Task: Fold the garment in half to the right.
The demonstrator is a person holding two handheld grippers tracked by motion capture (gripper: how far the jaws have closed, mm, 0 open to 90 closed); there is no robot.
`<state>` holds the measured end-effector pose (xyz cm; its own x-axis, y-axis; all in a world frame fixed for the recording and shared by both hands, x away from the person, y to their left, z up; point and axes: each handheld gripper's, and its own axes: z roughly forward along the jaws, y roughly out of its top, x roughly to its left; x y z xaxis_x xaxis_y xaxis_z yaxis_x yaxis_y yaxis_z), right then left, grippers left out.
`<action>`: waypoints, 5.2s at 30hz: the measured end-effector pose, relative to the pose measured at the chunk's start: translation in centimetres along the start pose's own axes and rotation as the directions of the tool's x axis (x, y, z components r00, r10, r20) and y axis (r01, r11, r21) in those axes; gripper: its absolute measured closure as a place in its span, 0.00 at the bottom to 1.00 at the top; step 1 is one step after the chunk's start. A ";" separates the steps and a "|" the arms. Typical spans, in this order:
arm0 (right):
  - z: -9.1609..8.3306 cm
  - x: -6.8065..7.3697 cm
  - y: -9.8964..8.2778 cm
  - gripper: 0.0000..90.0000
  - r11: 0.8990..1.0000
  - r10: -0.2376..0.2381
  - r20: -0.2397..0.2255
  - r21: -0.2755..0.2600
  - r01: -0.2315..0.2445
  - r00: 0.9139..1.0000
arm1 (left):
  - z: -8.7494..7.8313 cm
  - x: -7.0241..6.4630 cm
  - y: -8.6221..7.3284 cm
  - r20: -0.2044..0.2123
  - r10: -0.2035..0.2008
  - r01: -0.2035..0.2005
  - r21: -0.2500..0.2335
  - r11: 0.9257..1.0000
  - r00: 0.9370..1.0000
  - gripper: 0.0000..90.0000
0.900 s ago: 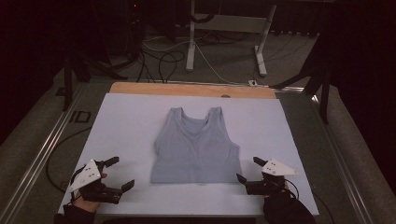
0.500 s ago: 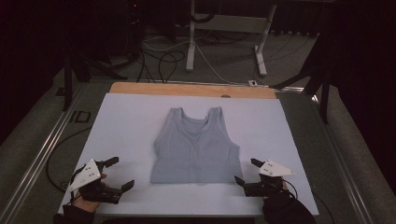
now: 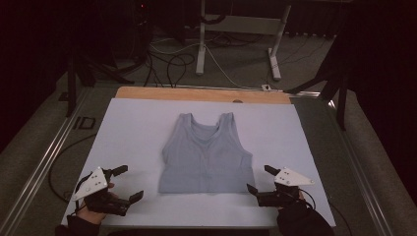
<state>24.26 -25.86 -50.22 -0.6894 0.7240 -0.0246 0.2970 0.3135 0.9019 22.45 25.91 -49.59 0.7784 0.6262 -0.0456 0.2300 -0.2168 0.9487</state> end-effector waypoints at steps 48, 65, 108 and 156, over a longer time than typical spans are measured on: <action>5.7 0.7 11.7 0.10 0.984 -0.130 -0.073 -0.129 0.120 0.989 | 2.4 -0.2 6.2 -0.077 -0.020 0.027 0.093 0.995 0.997 0.00; 11.5 1.6 14.6 0.10 0.984 -0.131 -0.108 -0.133 0.116 0.986 | 5.8 -0.7 4.8 -0.091 -0.084 0.100 0.191 0.976 0.992 0.00; 15.9 3.0 14.0 0.10 0.988 -0.143 -0.163 -0.076 0.132 0.976 | 11.0 0.2 0.4 0.019 -0.278 0.233 0.489 0.841 0.961 0.42; 28.8 2.4 17.3 0.14 0.988 -0.004 -0.116 0.151 0.021 0.993 | 10.7 -1.5 1.0 0.017 -0.328 0.290 0.427 0.857 0.944 0.95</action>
<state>46.77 -1.00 -47.10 -0.7623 0.6469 0.0220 0.3786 0.4181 0.8257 27.78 16.76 -51.90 0.6692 0.6501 -0.3598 0.6722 -0.3234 0.6660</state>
